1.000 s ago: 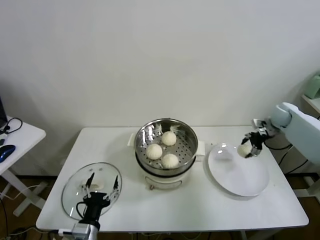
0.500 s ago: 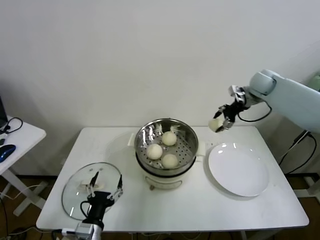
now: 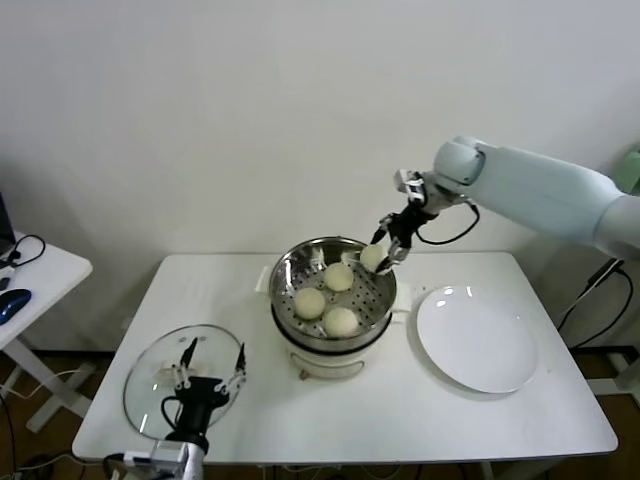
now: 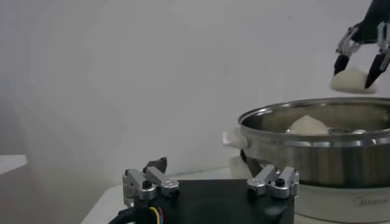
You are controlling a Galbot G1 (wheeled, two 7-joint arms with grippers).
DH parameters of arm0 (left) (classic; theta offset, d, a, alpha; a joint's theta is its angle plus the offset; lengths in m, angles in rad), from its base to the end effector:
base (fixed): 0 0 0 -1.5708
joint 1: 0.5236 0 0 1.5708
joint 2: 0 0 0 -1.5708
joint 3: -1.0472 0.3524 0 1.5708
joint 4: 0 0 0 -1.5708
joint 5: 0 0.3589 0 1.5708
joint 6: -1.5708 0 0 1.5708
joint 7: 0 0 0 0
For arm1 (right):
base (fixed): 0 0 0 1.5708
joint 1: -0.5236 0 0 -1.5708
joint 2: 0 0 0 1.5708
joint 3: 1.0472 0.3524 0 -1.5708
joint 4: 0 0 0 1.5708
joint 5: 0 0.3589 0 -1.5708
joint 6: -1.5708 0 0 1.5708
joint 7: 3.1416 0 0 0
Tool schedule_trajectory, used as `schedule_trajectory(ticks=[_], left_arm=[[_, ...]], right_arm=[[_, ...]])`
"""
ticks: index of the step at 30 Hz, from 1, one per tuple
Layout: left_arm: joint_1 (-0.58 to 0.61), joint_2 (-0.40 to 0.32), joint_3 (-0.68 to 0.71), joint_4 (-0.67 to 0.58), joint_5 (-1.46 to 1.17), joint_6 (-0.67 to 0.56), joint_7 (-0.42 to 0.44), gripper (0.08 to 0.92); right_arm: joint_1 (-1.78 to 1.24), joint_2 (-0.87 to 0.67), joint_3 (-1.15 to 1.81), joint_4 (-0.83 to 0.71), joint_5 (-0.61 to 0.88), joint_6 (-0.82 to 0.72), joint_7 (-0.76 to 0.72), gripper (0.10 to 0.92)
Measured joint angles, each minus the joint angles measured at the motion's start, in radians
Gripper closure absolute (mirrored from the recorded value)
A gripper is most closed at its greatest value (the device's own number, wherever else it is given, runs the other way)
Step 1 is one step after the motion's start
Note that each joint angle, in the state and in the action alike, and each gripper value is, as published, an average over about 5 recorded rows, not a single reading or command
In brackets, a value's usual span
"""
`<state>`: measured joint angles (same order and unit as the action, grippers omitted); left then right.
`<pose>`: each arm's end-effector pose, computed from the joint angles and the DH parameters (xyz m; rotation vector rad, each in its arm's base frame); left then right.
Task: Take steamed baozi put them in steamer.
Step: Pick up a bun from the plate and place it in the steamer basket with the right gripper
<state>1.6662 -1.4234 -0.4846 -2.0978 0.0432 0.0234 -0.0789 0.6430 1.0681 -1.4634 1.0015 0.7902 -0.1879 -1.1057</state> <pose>0.1528 0.0133 -0.3198 -0.0521 -3.0229 -0.2299 0.6217 -0.0207 -0.0485 1.5554 -1.5426 1.0986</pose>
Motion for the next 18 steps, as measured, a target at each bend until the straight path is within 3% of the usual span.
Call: schedule_trajectory(ticks=[18], left_arm=[[-0.002, 0.02, -0.005, 0.003, -0.015, -0.003, 0.004, 0.177]], right_arm=[[-0.069, 0.099, -0.065, -0.051, -0.003, -0.003, 0.016, 0.309]])
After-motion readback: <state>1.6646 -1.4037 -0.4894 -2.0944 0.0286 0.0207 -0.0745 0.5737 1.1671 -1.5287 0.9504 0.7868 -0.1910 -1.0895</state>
